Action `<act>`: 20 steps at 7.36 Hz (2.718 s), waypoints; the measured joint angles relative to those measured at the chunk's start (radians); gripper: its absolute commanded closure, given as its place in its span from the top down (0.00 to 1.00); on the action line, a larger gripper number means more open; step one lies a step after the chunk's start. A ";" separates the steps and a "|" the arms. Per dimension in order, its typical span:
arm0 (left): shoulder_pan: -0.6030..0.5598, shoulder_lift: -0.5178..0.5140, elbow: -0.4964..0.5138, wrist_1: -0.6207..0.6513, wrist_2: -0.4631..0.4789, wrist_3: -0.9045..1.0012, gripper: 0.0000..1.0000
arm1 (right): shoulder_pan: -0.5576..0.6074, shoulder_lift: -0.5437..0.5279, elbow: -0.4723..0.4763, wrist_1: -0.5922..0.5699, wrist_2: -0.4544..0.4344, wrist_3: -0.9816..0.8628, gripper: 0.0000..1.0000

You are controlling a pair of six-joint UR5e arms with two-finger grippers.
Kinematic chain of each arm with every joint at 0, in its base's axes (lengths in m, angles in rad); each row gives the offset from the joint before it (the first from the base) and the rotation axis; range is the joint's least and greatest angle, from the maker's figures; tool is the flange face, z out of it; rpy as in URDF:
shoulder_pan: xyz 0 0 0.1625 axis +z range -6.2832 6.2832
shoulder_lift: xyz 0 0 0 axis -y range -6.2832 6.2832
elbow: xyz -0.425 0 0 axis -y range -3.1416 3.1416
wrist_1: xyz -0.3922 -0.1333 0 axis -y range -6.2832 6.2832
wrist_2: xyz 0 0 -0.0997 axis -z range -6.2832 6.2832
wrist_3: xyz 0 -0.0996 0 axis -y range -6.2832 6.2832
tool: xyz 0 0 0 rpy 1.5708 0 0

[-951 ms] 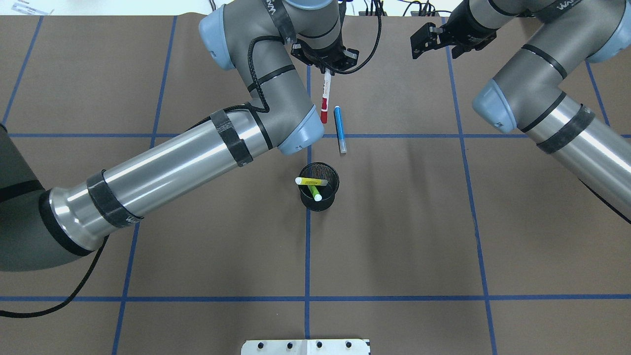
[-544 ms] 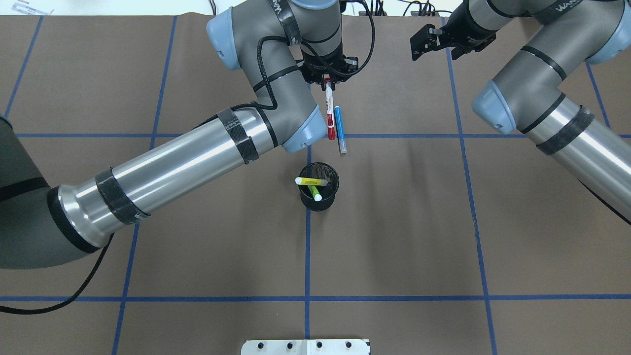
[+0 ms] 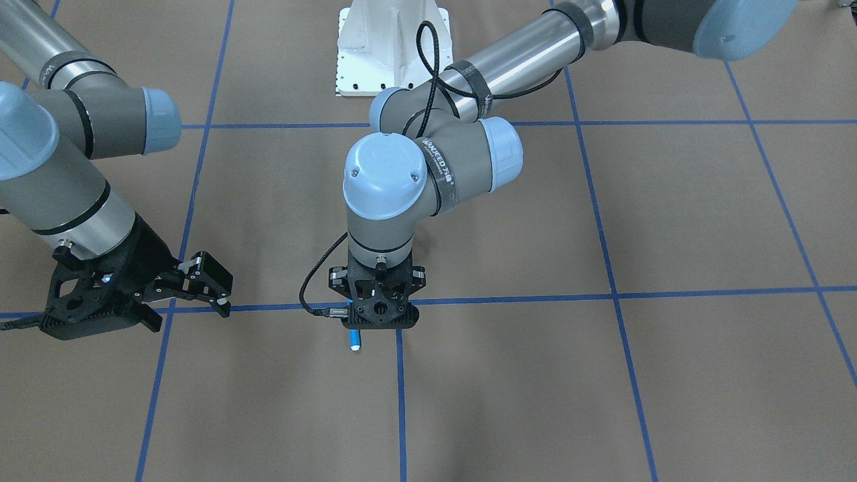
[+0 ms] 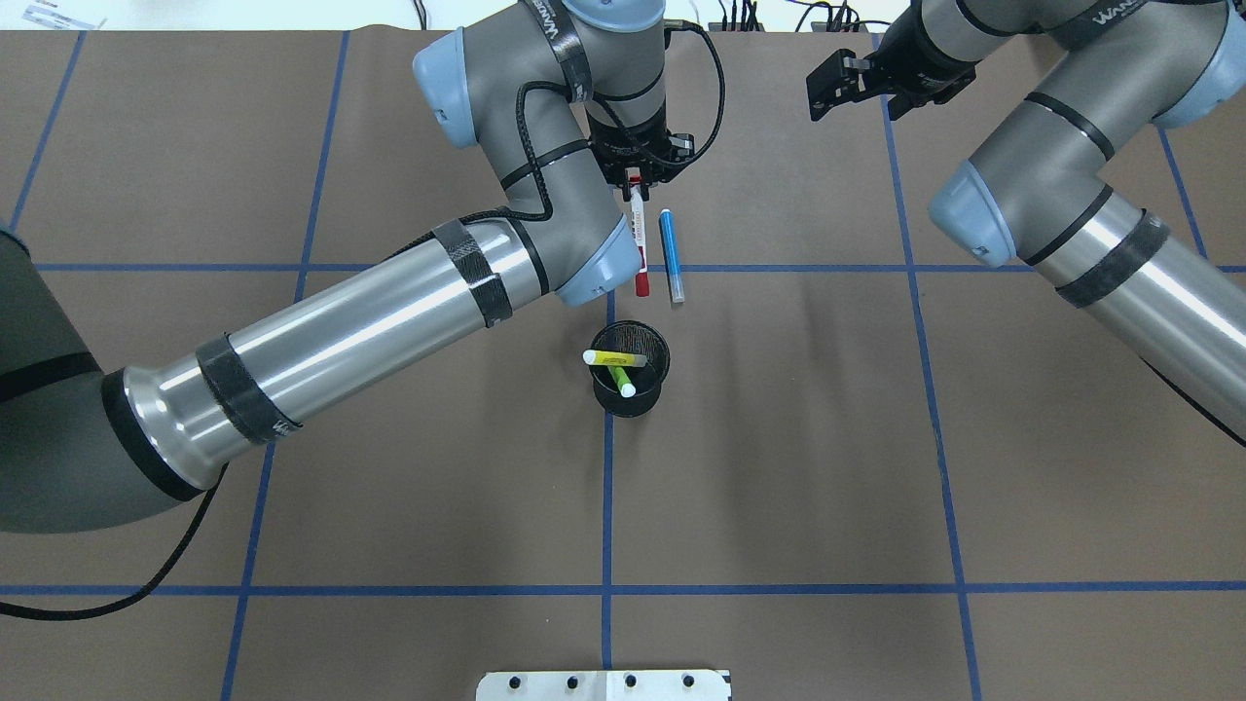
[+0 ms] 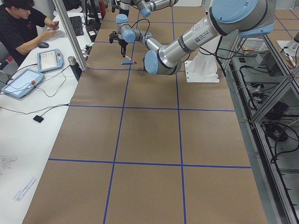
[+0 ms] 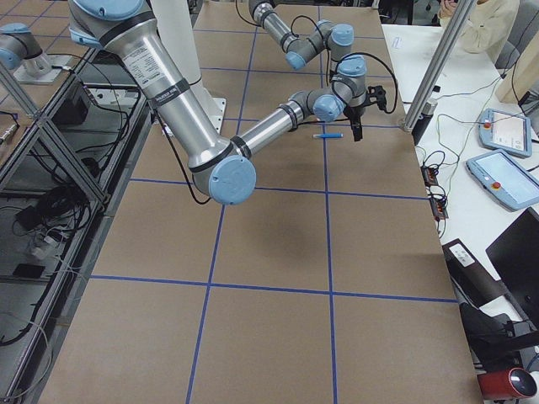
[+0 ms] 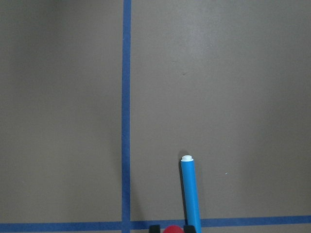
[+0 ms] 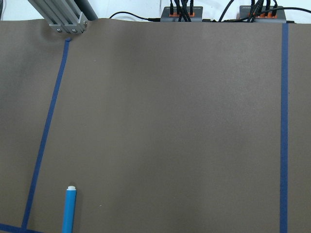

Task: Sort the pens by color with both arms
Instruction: 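Lower the red-capped marker next to the blue highlighter and release, then withdraw the left gripper while the right gripper moves over the cup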

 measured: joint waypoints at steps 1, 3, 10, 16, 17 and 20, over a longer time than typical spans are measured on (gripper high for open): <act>0.004 -0.008 0.019 -0.001 0.000 0.007 0.15 | -0.001 0.000 0.000 0.000 0.000 0.001 0.98; 0.011 -0.015 0.032 -0.004 0.000 0.010 0.19 | -0.002 0.001 0.000 0.001 0.001 0.001 0.98; 0.016 0.008 -0.032 -0.005 -0.011 0.040 0.66 | -0.029 0.010 0.012 -0.009 0.000 0.112 0.98; -0.144 0.347 -0.441 0.121 -0.233 0.256 0.69 | -0.217 0.136 0.176 -0.397 -0.017 0.274 0.98; -0.169 0.409 -0.506 0.142 -0.249 0.294 0.72 | -0.257 0.171 0.180 -0.456 -0.016 0.304 0.97; -0.227 0.499 -0.627 0.243 -0.268 0.329 0.74 | -0.373 0.212 0.168 -0.494 -0.019 0.337 0.95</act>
